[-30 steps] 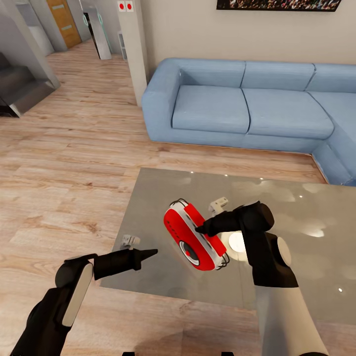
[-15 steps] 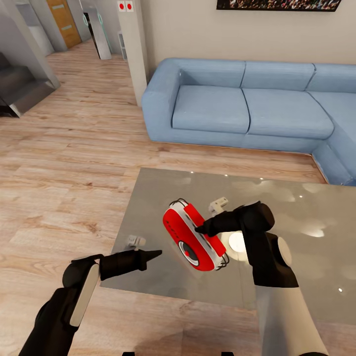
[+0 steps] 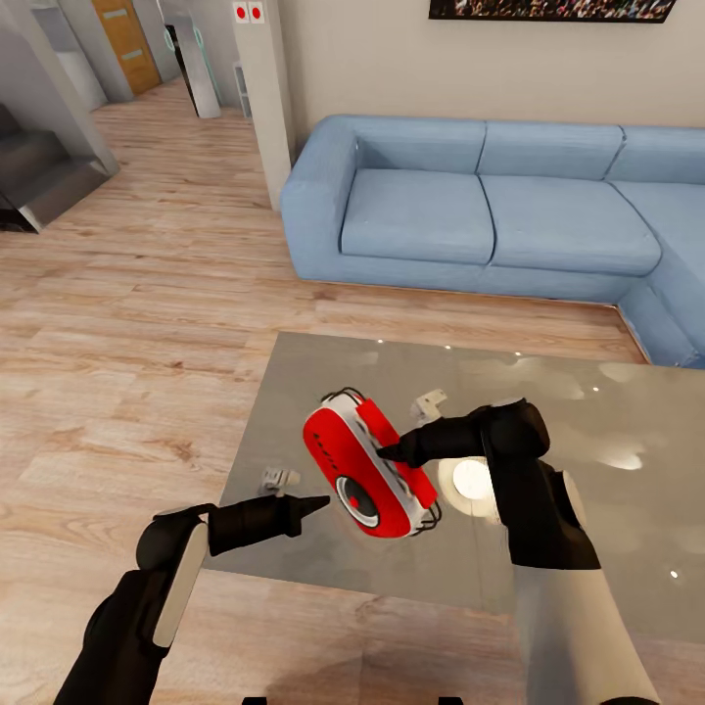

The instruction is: Turn on the radio receiver that's on the table in the living room.

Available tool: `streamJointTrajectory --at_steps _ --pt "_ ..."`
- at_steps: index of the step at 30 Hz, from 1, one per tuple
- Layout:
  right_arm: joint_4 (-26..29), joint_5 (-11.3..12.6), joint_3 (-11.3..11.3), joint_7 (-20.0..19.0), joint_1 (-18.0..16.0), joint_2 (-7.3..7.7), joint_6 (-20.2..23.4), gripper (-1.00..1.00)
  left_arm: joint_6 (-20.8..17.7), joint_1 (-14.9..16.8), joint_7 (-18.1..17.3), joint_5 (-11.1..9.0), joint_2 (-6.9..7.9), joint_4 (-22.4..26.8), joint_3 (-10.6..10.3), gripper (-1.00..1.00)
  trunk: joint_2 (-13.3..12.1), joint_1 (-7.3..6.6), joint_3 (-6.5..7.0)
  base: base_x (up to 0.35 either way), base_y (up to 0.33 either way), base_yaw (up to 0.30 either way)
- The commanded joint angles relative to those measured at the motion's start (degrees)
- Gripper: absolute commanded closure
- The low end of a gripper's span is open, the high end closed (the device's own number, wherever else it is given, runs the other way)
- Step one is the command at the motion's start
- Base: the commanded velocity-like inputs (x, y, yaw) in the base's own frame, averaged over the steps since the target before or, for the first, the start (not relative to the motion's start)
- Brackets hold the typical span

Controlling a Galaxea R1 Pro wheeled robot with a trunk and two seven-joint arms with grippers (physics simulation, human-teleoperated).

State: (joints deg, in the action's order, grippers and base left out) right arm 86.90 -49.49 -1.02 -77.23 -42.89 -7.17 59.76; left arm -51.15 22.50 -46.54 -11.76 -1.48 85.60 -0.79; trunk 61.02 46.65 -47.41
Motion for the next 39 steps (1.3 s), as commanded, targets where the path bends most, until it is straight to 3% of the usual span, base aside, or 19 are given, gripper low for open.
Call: streamJointTrajectory --at_steps 1,18,29,39 --pt "0.0 0.5 0.0 0.0 0.0 0.14 0.2 1.00 0.0 0.0 0.0 0.3 0.08 0.0 0.0 1.00 0.0 0.00 0.00 0.000 0.000 0.000" --pt "0.1 0.5 0.2 0.1 0.0 0.32 0.2 1.00 -0.1 0.0 0.0 1.6 2.21 0.0 0.3 1.00 0.0 0.00 0.00 0.000 0.000 0.000" --pt "0.1 0.5 0.3 0.1 0.0 0.31 0.2 1.00 1.1 0.1 0.3 1.7 1.44 -2.1 0.2 1.00 0.0 0.00 0.00 0.000 0.000 0.000" --pt "0.1 0.5 1.0 0.1 0.0 0.26 0.2 1.00 3.3 3.3 0.4 1.8 0.29 -7.5 0.2 1.00 0.0 0.00 0.00 0.000 0.000 0.000"
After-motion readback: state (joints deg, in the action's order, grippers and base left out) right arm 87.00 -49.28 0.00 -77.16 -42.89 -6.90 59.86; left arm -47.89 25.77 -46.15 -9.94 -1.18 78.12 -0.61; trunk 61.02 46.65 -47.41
